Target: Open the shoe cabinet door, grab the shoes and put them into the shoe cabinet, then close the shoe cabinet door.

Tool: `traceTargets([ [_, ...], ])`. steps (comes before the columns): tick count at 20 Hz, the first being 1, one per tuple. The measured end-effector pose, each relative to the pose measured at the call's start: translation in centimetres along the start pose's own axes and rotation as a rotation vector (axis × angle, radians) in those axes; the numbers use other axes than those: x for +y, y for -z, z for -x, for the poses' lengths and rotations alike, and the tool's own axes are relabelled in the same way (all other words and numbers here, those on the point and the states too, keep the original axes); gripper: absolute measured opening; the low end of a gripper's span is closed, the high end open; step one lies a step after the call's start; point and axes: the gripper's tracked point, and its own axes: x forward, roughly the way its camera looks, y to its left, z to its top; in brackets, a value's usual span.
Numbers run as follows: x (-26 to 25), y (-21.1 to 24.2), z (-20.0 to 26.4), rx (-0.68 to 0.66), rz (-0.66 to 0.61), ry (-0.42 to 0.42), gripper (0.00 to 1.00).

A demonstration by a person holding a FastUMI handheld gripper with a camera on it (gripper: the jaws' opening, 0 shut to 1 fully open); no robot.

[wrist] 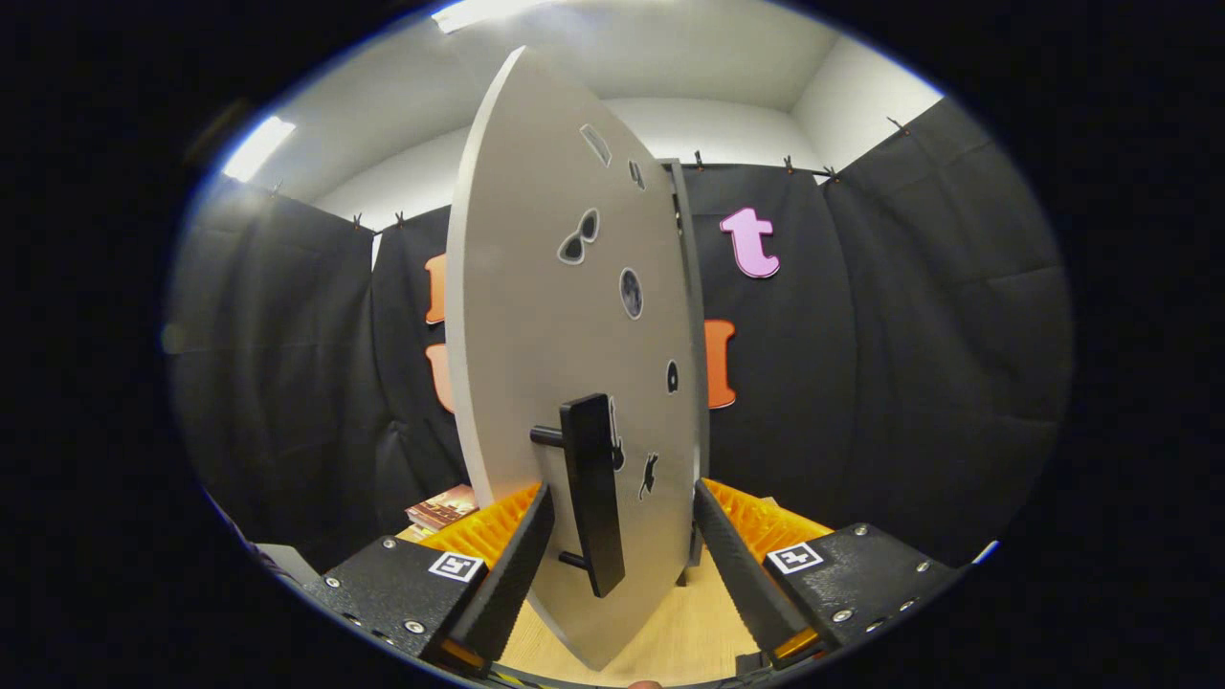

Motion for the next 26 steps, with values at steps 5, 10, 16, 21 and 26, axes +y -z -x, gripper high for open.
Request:
traceTargets([
  [5, 3.9, 0.2, -2.8, 0.003, 0.024, -0.066, 0.93],
  [10, 8.5, 0.3, -6.9, 0.013, 0.048, -0.103, 0.95],
  [16, 13.0, 0.7, -12.2, 0.029, 0.017, -0.125, 0.97],
  [21, 15.3, 0.6, -16.6, 0.018, 0.02, -0.08, 0.97],
  [26, 16.6, 0.4, -20.4, -0.009, 0.024, -0.015, 0.97],
])
